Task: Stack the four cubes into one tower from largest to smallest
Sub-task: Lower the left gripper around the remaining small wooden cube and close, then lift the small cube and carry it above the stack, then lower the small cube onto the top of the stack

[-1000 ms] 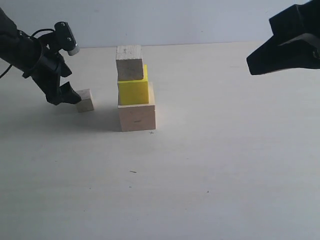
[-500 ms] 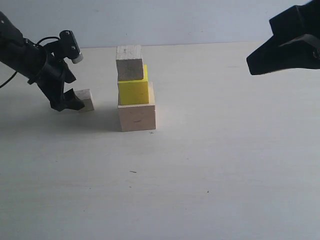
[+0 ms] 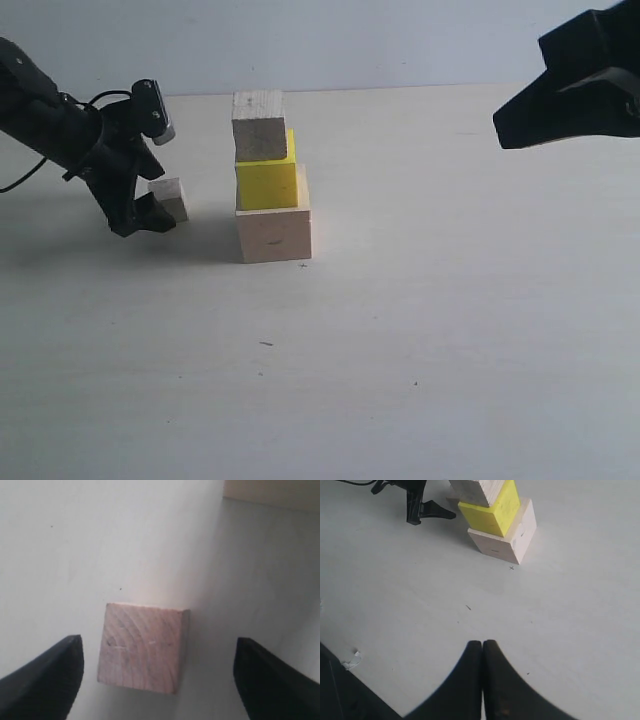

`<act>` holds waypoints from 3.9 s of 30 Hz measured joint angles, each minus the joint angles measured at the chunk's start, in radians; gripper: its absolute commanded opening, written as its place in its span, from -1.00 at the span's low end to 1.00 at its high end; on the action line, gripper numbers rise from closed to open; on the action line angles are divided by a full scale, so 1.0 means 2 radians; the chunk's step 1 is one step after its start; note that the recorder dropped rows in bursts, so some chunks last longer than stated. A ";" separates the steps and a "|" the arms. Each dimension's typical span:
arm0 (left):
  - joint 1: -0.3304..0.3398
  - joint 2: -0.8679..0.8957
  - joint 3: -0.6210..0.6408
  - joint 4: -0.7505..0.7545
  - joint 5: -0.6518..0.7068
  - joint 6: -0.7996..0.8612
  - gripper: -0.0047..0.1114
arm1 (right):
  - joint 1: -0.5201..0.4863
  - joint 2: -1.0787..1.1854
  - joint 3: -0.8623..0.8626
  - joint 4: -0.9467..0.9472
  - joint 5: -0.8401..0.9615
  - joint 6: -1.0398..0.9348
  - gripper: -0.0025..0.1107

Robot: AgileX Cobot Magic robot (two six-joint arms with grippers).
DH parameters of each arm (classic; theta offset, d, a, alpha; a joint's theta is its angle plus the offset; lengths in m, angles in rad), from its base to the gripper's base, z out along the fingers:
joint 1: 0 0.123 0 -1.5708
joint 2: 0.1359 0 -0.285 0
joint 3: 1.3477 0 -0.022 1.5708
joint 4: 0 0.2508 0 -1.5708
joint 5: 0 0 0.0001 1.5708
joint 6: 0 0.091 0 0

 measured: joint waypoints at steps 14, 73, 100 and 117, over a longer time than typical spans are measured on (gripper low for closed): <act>0.000 0.001 0.000 -0.004 -0.002 0.022 -0.21 | 0.000 0.000 0.000 0.000 -0.001 0.000 -0.96; -0.126 -0.118 -0.258 0.119 0.317 -0.217 -0.92 | 0.000 0.000 0.000 0.007 0.000 0.000 -0.96; -0.126 -0.062 -0.329 0.112 0.318 -0.227 -0.92 | 0.000 0.000 0.000 0.007 0.001 0.000 -0.96; -0.133 -0.062 -0.313 0.111 0.318 -0.238 -0.92 | 0.000 0.000 0.000 0.007 0.003 -0.004 -0.96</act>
